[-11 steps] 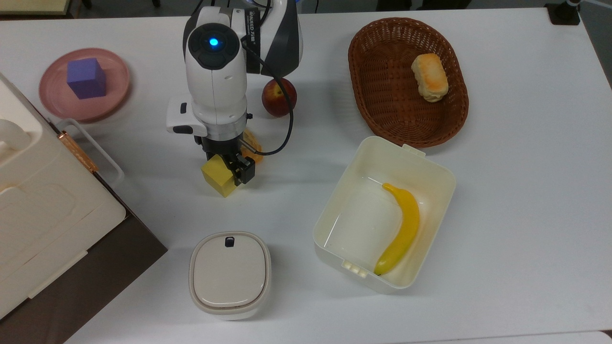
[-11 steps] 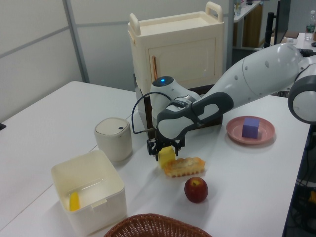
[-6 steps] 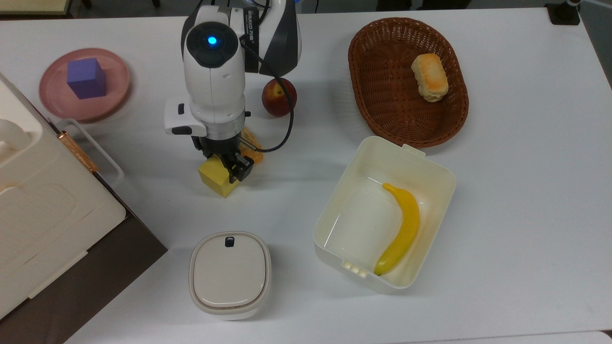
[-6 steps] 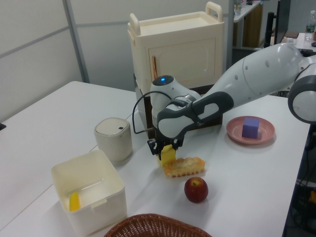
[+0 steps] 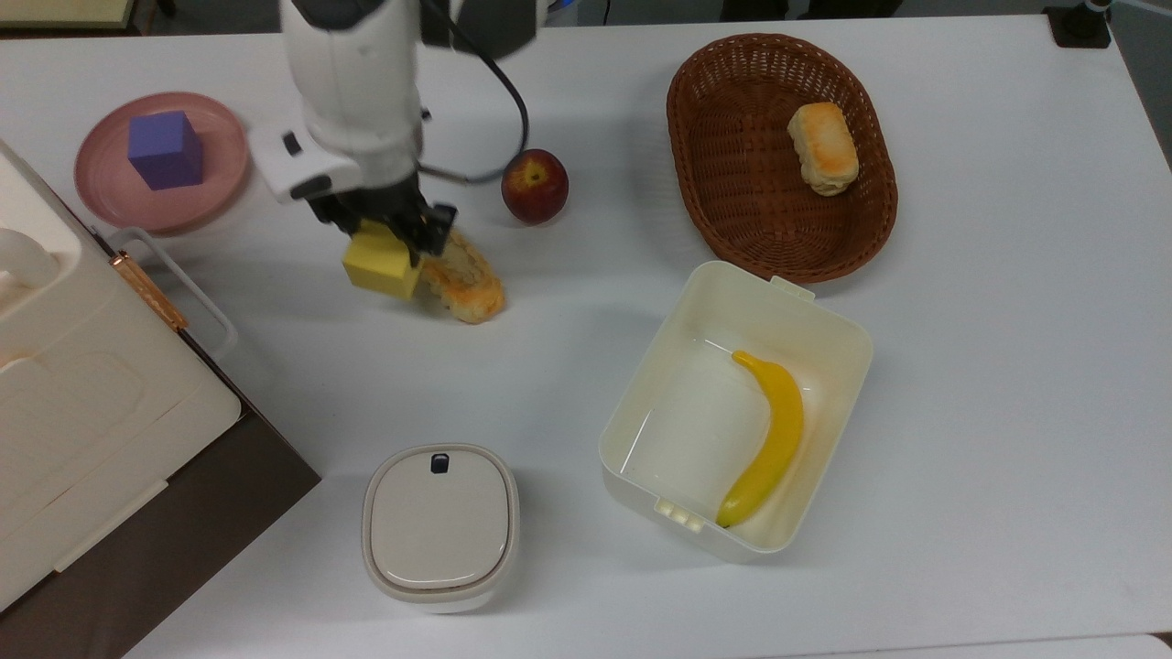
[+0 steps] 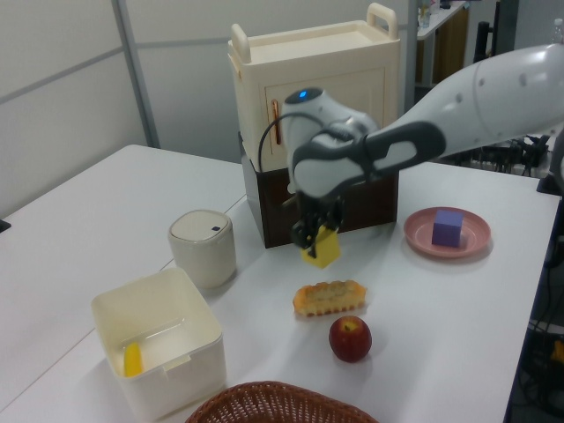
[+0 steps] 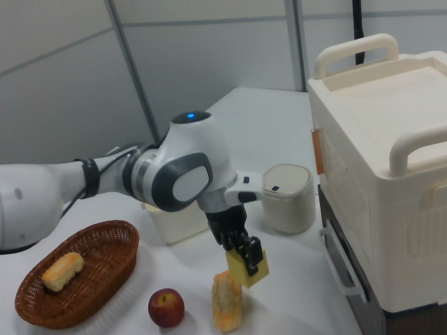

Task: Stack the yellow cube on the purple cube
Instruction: 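Carry the yellow cube over the purple cube on the pink plate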

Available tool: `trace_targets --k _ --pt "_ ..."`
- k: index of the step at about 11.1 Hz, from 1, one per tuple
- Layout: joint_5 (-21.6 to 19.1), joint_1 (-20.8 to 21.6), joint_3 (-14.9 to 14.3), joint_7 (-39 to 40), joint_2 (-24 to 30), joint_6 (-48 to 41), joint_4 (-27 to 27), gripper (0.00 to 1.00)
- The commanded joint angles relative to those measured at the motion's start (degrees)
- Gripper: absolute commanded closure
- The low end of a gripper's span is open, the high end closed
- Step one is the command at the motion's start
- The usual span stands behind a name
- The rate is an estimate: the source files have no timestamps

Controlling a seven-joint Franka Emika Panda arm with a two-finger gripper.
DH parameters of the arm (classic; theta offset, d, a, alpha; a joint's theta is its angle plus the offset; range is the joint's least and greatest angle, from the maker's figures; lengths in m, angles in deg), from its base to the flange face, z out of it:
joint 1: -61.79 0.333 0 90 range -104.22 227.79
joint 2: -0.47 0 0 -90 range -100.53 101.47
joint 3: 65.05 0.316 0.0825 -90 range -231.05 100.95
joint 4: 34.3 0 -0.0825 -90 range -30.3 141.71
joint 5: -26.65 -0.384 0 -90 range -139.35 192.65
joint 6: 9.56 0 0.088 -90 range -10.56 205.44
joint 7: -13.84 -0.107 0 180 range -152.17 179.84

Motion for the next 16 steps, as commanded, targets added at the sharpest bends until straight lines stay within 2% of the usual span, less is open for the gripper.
trace_targets --k 1,3,5,9,12,14,16 --pt "0.0 -4.9 0.0 18.7 8.3 -4.5 3.6 0.52" --pt "-0.2 -10.4 0.0 30.3 12.5 -3.7 8.2 0.5" --pt "-0.3 -15.9 0.0 39.1 14.1 -3.7 10.2 0.5" --pt "-2.3 -25.7 0.0 56.5 12.9 -2.4 10.4 0.5" --pt "-2.4 -30.1 0.0 62.0 11.4 3.6 13.1 0.5" --pt "-2.4 -30.6 -0.3 62.3 9.9 5.8 13.0 0.49" --pt "-2.5 -31.5 -0.6 62.3 9.4 6.8 13.5 0.41"
